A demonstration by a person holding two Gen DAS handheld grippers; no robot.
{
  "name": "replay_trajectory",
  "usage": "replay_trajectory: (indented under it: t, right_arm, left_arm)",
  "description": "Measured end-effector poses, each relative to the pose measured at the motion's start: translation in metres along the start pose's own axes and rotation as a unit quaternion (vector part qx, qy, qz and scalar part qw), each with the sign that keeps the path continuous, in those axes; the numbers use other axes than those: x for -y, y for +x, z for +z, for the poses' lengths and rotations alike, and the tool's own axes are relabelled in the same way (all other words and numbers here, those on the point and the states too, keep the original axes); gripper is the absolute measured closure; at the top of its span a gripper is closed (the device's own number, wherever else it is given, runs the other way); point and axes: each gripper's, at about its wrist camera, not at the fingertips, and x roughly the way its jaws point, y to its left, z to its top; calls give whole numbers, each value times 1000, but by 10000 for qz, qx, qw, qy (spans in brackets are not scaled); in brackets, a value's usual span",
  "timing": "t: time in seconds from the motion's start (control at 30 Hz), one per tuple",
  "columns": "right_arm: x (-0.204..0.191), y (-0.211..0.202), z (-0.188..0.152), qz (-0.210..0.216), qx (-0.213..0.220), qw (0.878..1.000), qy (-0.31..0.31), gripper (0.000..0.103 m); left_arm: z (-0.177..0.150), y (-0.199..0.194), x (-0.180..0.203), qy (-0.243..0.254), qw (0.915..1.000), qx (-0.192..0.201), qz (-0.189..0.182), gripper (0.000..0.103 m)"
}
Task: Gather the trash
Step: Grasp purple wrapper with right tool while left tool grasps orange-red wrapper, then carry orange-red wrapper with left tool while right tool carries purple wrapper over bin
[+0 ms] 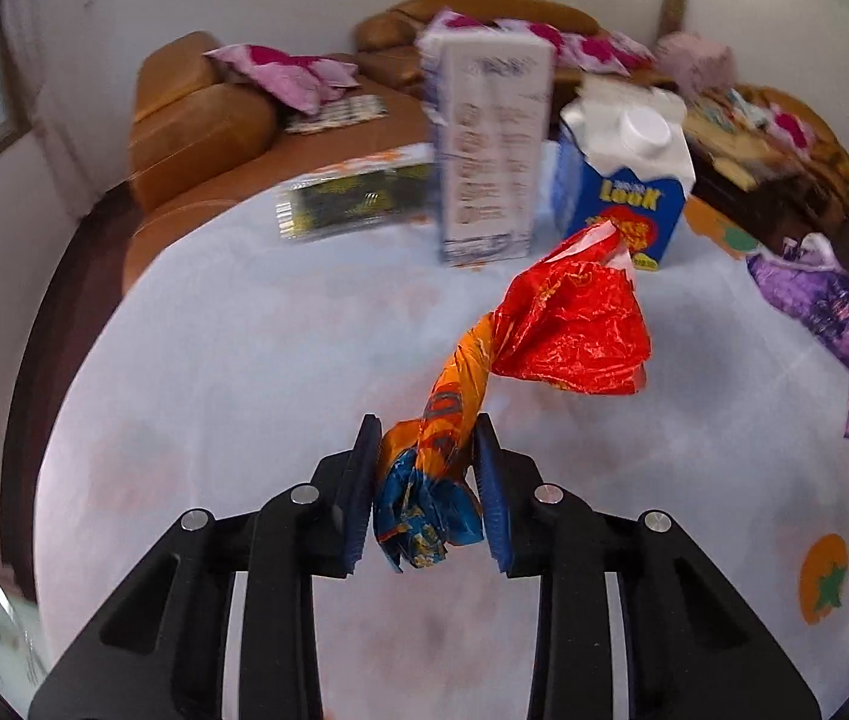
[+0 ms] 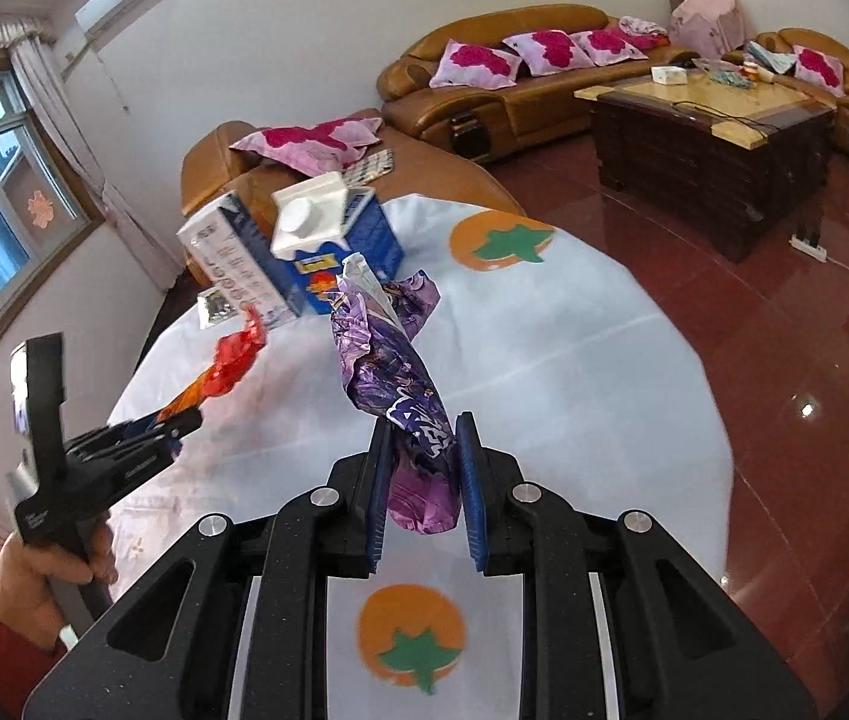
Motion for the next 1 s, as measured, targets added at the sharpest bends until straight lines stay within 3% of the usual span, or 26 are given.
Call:
replay_trajectory:
  t: [0.23, 0.5, 1.0]
  right_arm:
    - [-31, -7, -18, -115, 30, 9998, -137, 81]
    - [-84, -9, -47, -256, 38, 9961, -843, 81]
    - [-166, -1, -91, 164, -282, 9893, -1420, 81]
  left_arm:
    - [-40, -56, -31, -358, 9981, 178, 466, 72]
    - [-90, -103, -75, -880, 9921, 208, 865, 72]
    - [-158, -153, -145, -1655, 9770, 249, 1318, 72]
